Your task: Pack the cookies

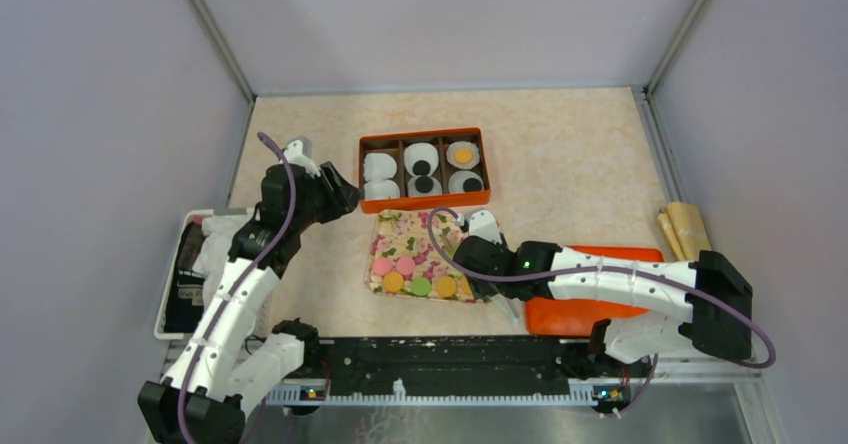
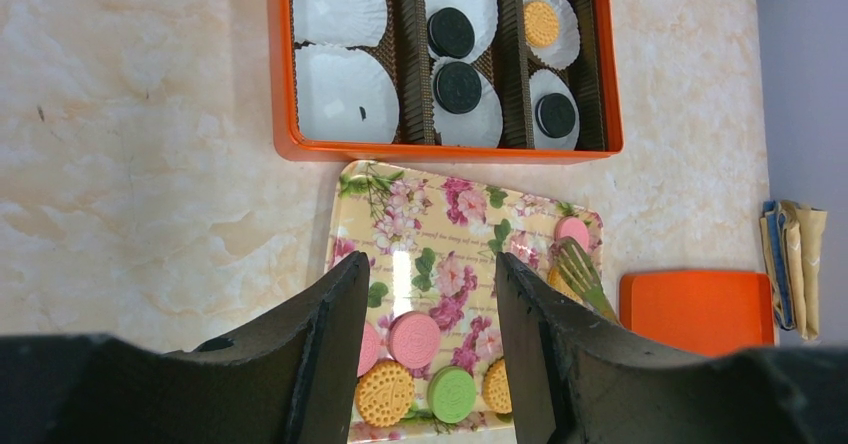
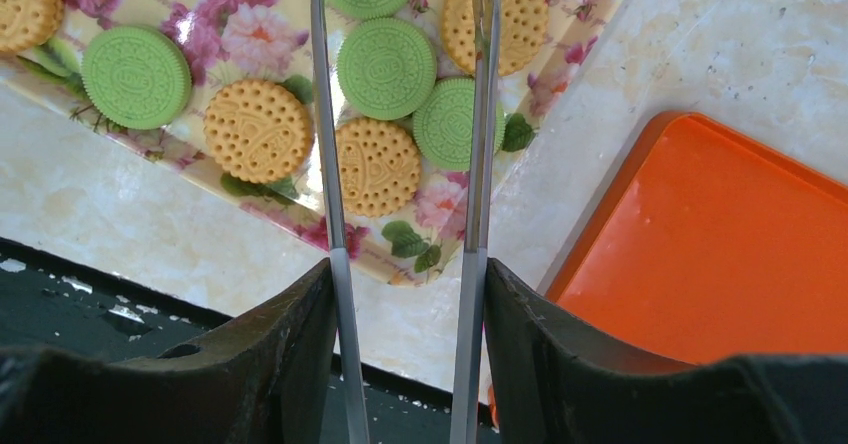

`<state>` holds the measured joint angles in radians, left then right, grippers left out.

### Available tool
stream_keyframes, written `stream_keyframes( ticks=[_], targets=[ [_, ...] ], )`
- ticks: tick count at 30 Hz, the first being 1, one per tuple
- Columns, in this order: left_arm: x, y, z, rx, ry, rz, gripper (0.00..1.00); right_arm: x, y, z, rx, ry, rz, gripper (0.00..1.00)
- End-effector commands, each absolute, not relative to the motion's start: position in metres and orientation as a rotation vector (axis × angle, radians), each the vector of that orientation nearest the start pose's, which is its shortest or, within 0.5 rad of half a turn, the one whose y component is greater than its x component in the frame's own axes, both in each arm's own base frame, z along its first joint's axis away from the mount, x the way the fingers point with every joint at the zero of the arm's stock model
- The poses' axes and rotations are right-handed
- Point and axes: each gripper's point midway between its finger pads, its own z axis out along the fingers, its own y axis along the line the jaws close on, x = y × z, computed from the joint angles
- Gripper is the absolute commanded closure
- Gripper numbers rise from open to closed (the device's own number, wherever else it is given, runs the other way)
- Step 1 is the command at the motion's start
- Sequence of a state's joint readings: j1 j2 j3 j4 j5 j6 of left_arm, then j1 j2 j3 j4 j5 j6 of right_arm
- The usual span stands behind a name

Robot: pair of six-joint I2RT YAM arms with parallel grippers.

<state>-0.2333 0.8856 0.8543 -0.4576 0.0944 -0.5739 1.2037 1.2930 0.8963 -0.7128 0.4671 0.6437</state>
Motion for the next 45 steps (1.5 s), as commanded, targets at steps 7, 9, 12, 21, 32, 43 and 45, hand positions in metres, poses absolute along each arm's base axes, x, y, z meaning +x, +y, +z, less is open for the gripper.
stream_keyframes(
  ticks=[7,9,12,21,32,43,45],
  targets=[
    [0.279,-0.107,0.223,-0.302,2.079,-0.601,0.44,0.138,0.255,0.098,-0.56,2.455,0.24,0.48],
    [0.279,-0.106,0.223,-0.303,2.076,-0.601,0.44,0.138,0.257,0.096,-0.568,2.459,0.237,0.48],
    [0.278,-0.106,0.222,-0.304,2.077,-0.599,0.44,0.136,0.258,0.093,-0.575,2.471,0.229,0.49],
    [0.276,-0.108,0.219,-0.303,2.081,-0.612,0.44,0.136,0.25,0.099,-0.557,2.47,0.144,0.76],
    [0.275,-0.107,0.219,-0.304,2.082,-0.613,0.44,0.13,0.261,0.122,-0.59,2.422,0.181,0.62],
    [0.274,-0.109,0.219,-0.298,2.082,-0.624,0.44,0.14,0.234,0.142,-0.479,2.361,0.067,0.64],
    [0.274,-0.109,0.22,-0.298,2.079,-0.626,0.44,0.142,0.228,0.145,-0.464,2.355,0.032,0.6]
  ],
)
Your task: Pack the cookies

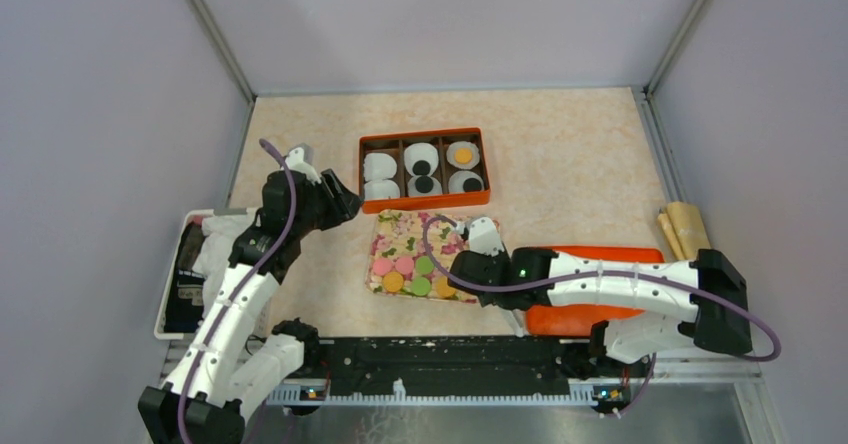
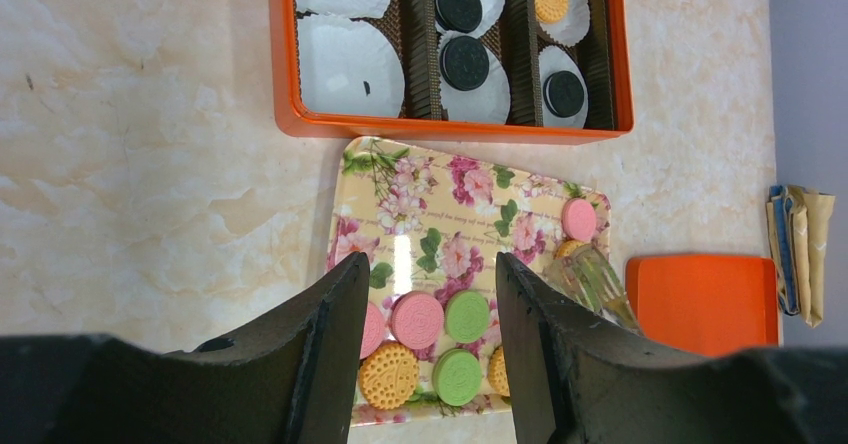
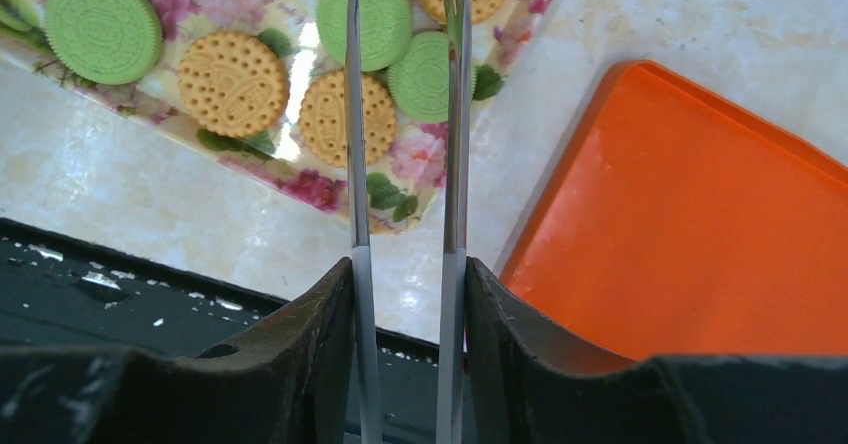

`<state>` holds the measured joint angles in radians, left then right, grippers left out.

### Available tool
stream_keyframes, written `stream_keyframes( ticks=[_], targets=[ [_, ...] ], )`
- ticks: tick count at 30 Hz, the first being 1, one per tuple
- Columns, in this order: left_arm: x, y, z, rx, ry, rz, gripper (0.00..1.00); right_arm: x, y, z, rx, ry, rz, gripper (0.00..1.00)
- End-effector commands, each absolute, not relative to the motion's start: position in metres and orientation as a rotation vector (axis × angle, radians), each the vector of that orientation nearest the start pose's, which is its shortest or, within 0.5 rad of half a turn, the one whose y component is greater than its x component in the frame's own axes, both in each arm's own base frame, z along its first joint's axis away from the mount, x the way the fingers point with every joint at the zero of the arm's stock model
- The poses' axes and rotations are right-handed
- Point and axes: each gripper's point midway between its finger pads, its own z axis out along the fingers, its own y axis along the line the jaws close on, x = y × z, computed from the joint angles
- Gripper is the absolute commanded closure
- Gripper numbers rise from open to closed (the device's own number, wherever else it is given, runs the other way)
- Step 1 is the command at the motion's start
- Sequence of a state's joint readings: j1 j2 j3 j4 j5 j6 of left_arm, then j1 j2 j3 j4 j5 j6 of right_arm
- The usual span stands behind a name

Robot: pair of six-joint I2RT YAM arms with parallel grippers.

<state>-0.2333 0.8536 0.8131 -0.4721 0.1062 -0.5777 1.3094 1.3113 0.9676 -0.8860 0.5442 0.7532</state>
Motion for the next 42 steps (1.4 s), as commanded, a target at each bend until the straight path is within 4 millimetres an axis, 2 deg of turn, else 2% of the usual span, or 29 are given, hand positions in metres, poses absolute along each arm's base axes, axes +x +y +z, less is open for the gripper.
stream_keyframes(
  ticks=[1,6,10,15,22,27,37,42],
  targets=[
    [0.274,-0.109,0.221,-0.297,2.076,-0.626,0.44,0.143,0.224,0.145,-0.461,2.354,0.012,0.59],
    [0.274,-0.109,0.225,-0.294,2.069,-0.632,0.44,0.144,0.217,0.145,-0.45,2.35,-0.026,0.51],
    [0.273,-0.11,0.226,-0.293,2.069,-0.636,0.44,0.142,0.217,0.138,-0.457,2.364,-0.034,0.49],
    [0.273,-0.11,0.227,-0.291,2.066,-0.64,0.44,0.138,0.215,0.125,-0.465,2.394,-0.053,0.49],
    [0.273,-0.111,0.227,-0.29,2.066,-0.641,0.44,0.137,0.228,0.116,-0.475,2.412,-0.015,0.5],
    [0.273,-0.11,0.227,-0.287,2.062,-0.639,0.43,0.134,0.222,0.106,-0.441,2.449,-0.075,0.52],
    [0.274,-0.112,0.23,-0.274,2.05,-0.652,0.43,0.133,0.208,0.109,-0.358,2.465,-0.125,0.54],
    [0.273,-0.113,0.23,-0.273,2.049,-0.661,0.43,0.131,0.216,0.103,-0.382,2.48,-0.085,0.56]
  ],
)
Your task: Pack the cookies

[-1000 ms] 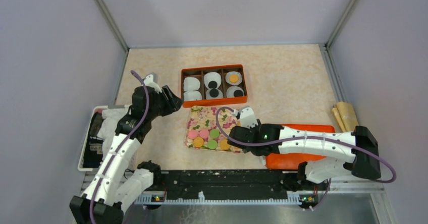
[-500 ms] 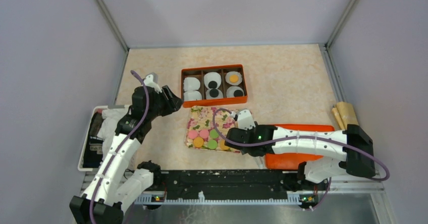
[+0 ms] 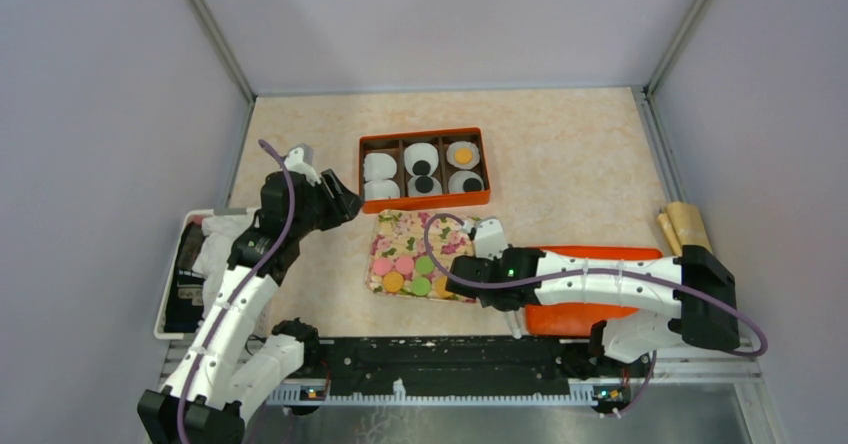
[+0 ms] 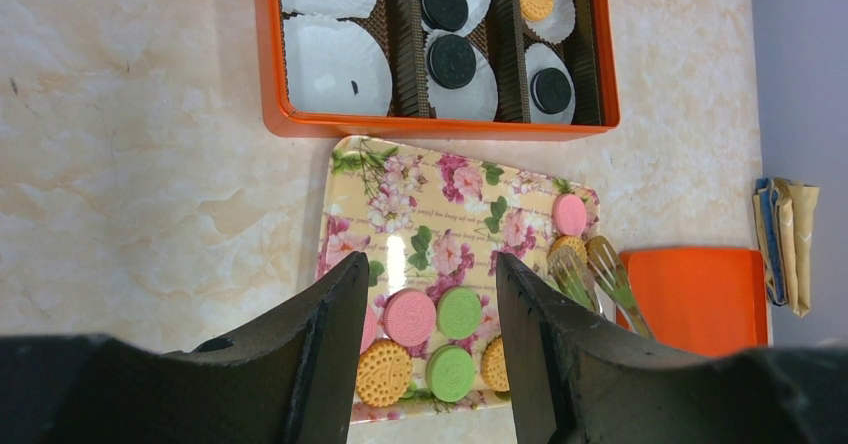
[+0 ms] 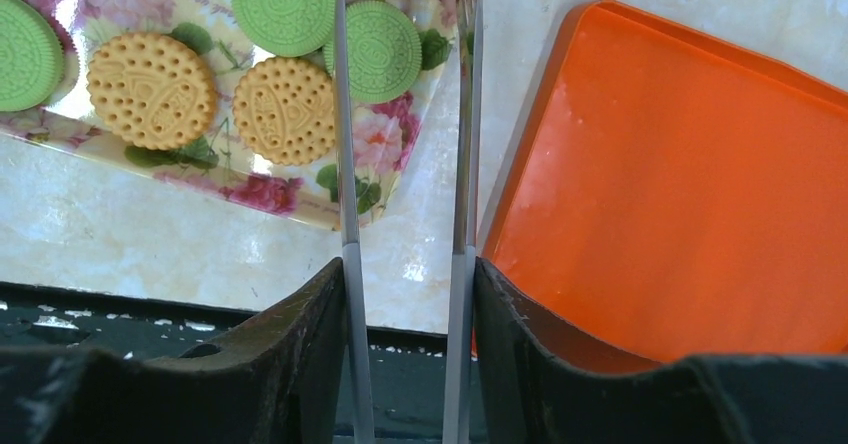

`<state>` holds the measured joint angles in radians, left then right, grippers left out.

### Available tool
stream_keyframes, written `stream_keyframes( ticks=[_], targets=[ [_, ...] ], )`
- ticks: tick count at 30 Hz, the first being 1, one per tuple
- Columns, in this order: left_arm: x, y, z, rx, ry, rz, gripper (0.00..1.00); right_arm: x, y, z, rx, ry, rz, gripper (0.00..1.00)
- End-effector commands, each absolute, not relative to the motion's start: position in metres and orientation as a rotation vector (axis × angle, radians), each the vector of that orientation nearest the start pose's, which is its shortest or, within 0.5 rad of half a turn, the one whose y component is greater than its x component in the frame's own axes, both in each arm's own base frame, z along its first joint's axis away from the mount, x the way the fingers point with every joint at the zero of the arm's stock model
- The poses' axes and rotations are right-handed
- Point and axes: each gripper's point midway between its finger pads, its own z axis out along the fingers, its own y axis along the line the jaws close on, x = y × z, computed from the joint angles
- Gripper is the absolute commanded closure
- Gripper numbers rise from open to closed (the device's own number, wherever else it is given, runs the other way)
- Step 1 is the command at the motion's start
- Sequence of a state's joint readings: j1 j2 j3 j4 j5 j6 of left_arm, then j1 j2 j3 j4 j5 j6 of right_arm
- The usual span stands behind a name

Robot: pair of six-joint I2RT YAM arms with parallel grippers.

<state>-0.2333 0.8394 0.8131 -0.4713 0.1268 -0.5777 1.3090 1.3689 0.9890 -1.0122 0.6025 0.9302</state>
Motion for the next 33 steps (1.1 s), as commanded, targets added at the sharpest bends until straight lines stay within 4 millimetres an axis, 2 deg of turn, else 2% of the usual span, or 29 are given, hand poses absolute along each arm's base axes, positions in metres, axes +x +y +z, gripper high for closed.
stream_keyframes(
  ticks=[1,5,7,10,20,23,28,30,33],
  targets=[
    [0.273,-0.114,0.229,-0.273,2.05,-0.662,0.43,0.131,0.218,0.103,-0.386,2.481,-0.077,0.57],
    [0.272,-0.112,0.229,-0.275,2.053,-0.653,0.43,0.134,0.231,0.103,-0.427,2.476,-0.053,0.69],
    [0.272,-0.111,0.231,-0.279,2.047,-0.646,0.43,0.137,0.239,0.108,-0.44,2.464,-0.032,0.77],
    [0.271,-0.108,0.235,-0.287,2.038,-0.633,0.43,0.142,0.254,0.12,-0.455,2.434,0.014,0.84],
    [0.285,-0.084,0.25,-0.383,2.002,-0.488,0.43,0.174,0.304,0.173,-0.502,2.289,0.106,0.87],
    [0.289,-0.072,0.255,-0.441,1.991,-0.423,0.43,0.194,0.316,0.187,-0.505,2.251,0.117,0.87],
    [0.295,-0.057,0.285,-0.479,1.903,-0.374,0.41,0.242,0.342,0.204,-0.498,2.193,0.168,0.87],
    [0.298,-0.055,0.289,-0.485,1.899,-0.367,0.41,0.263,0.354,0.208,-0.504,2.173,0.169,0.87],
    [0.302,-0.054,0.284,-0.485,1.921,-0.36,0.41,0.289,0.376,0.207,-0.535,2.155,0.147,0.87]
  ],
)
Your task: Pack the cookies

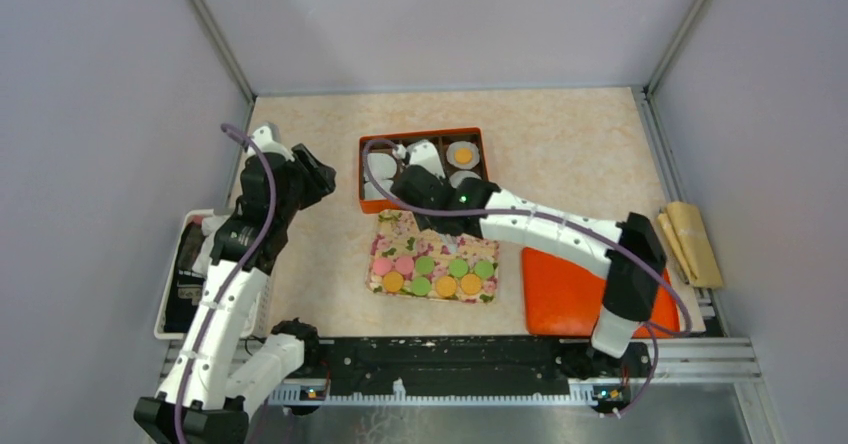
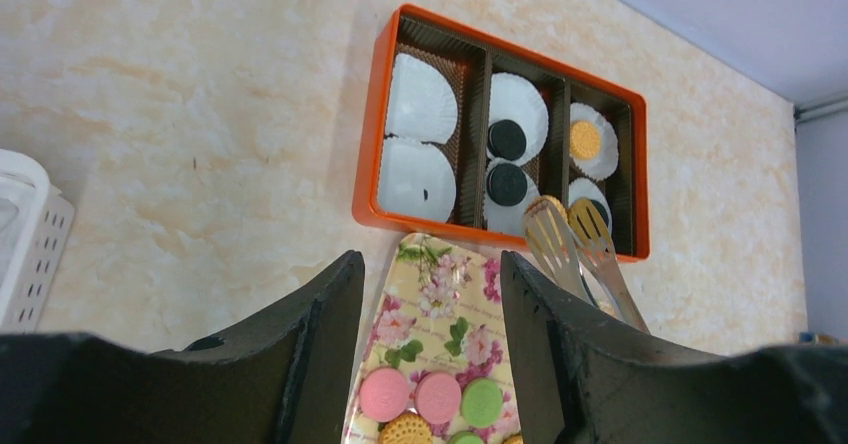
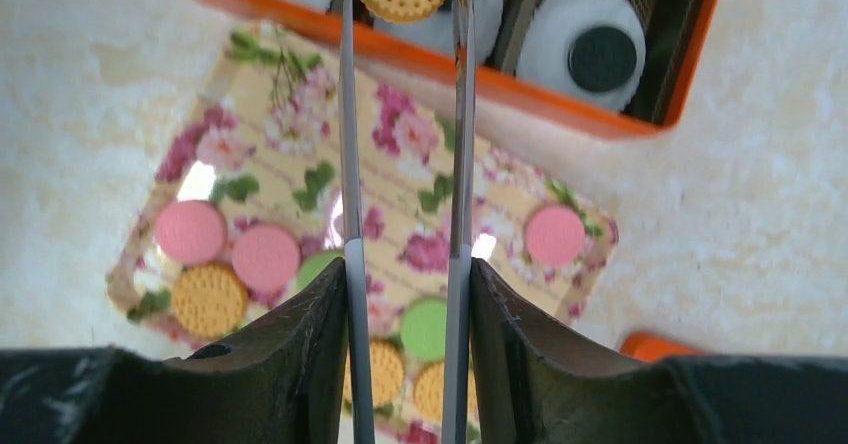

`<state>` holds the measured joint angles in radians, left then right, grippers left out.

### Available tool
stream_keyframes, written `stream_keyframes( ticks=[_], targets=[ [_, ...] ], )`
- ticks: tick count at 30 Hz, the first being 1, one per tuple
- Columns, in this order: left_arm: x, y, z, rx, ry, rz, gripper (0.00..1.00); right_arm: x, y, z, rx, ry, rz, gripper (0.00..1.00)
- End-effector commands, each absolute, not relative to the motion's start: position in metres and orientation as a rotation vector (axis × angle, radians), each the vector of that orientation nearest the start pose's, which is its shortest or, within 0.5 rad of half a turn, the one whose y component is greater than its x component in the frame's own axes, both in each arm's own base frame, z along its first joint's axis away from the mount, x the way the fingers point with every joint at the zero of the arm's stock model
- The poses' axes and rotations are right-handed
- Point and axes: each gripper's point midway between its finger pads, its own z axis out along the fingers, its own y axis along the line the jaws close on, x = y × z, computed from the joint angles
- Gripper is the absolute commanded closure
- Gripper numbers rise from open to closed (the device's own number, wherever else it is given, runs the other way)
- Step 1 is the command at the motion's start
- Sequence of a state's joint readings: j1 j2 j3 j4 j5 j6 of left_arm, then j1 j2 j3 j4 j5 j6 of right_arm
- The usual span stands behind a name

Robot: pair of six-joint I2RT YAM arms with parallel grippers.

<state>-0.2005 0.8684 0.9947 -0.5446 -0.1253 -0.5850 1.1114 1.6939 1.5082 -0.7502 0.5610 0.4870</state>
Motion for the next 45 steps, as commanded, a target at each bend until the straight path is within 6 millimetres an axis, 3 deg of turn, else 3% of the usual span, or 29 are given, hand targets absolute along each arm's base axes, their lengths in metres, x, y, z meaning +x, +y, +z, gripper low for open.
stream_keyframes(
  ticks=[1,8,18,30,35,45],
  targets=[
    [0.303,-0.053,0.281,-0.487,1.93,-0.356,0.41,0.297,0.383,0.206,-0.544,2.152,0.141,0.87],
    [0.299,-0.047,0.269,-0.483,1.94,-0.327,0.41,0.342,0.42,0.19,-0.593,2.158,0.16,0.87],
    [0.296,-0.044,0.265,-0.481,1.94,-0.309,0.41,0.379,0.438,0.174,-0.606,2.175,0.172,0.86],
    [0.292,-0.042,0.265,-0.466,1.936,-0.301,0.4,0.377,0.439,0.148,-0.633,2.244,0.161,0.72],
    [0.291,-0.042,0.265,-0.464,1.937,-0.305,0.39,0.377,0.435,0.153,-0.621,2.231,0.151,0.53],
    [0.29,-0.045,0.266,-0.454,1.935,-0.318,0.38,0.378,0.428,0.163,-0.597,2.204,0.137,0.5]
  ],
)
